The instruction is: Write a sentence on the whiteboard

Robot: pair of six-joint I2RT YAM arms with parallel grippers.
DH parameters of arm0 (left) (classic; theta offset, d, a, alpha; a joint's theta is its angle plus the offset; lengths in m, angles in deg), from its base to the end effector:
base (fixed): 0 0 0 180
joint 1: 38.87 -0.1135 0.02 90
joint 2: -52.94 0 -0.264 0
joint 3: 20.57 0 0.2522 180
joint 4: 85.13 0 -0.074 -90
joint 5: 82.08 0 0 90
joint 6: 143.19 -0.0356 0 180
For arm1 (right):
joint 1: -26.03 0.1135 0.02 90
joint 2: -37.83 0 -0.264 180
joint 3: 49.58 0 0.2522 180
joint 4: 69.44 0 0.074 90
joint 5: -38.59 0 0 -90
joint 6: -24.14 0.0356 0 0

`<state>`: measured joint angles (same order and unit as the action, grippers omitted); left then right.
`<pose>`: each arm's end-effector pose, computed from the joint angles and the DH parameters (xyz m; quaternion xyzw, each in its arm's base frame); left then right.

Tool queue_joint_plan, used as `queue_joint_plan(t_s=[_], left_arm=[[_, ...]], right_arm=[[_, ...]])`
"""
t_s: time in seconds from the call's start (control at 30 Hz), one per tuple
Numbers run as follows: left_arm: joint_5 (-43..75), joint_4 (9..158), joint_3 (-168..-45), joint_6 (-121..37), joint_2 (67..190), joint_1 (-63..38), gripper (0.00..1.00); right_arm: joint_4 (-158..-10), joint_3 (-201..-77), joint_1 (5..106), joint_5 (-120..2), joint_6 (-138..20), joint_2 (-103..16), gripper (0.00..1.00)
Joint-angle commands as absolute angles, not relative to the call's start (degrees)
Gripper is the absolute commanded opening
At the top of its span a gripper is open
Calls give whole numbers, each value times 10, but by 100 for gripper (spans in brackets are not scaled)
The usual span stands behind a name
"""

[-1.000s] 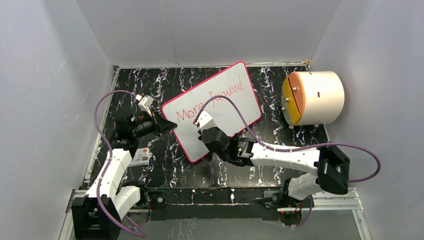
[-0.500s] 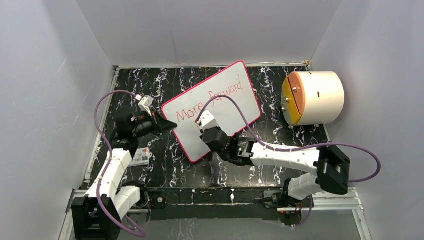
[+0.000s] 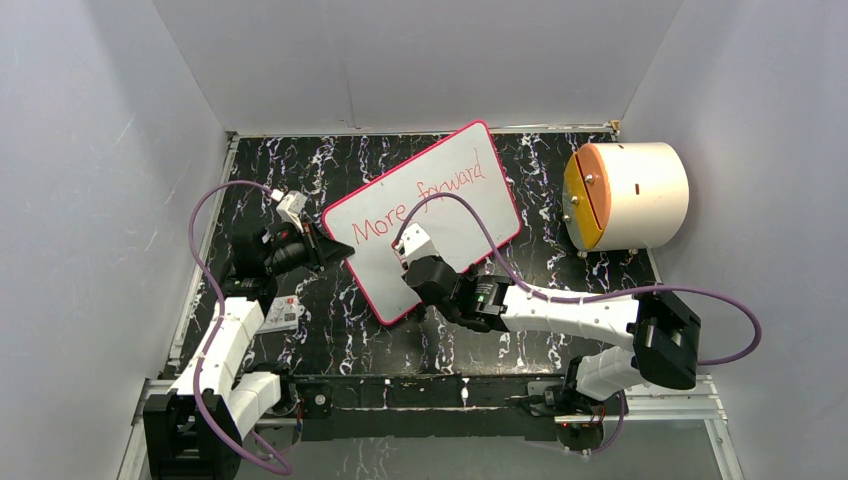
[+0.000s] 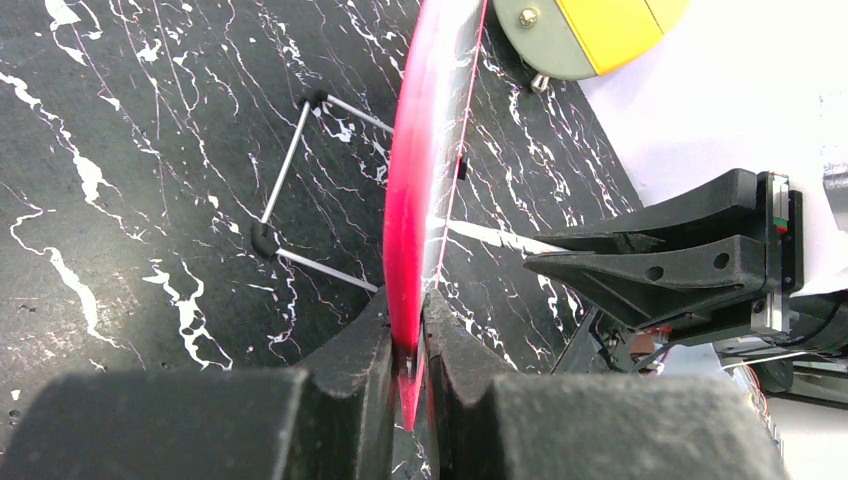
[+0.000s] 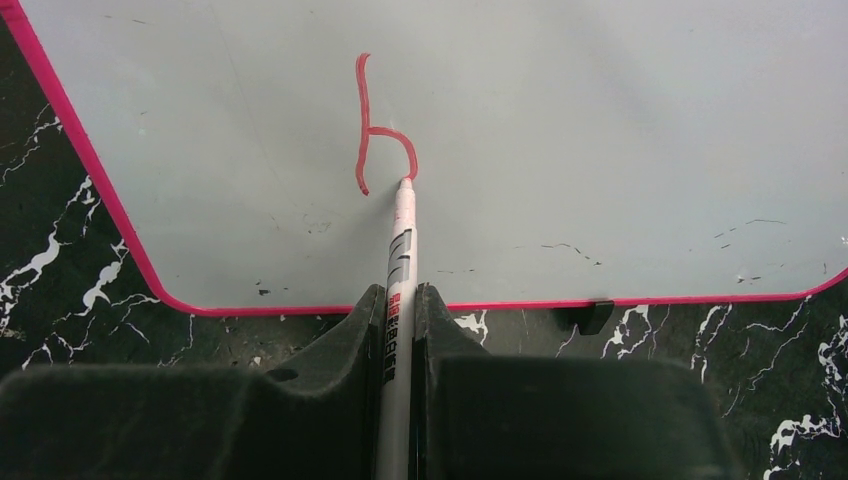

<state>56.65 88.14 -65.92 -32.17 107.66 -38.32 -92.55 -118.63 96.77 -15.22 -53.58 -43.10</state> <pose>0.2097 -0.0288 0.2609 0.1147 0.7605 -0.4263 0.4762 0.1219 0.2851 0.2634 -0.2865 0.8058 0.0846 0.5113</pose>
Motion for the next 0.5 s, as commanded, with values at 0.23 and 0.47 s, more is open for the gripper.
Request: queue_joint_plan(t_s=[0.23, 0.47], left_arm=[[528, 846, -663, -337, 1080, -388, 0], [530, 846, -664, -336, 1082, -388, 0]], right_arm=[[-906, -1186, 963, -210, -530, -423, 0], [-899, -1186, 963, -210, -531, -418, 0]])
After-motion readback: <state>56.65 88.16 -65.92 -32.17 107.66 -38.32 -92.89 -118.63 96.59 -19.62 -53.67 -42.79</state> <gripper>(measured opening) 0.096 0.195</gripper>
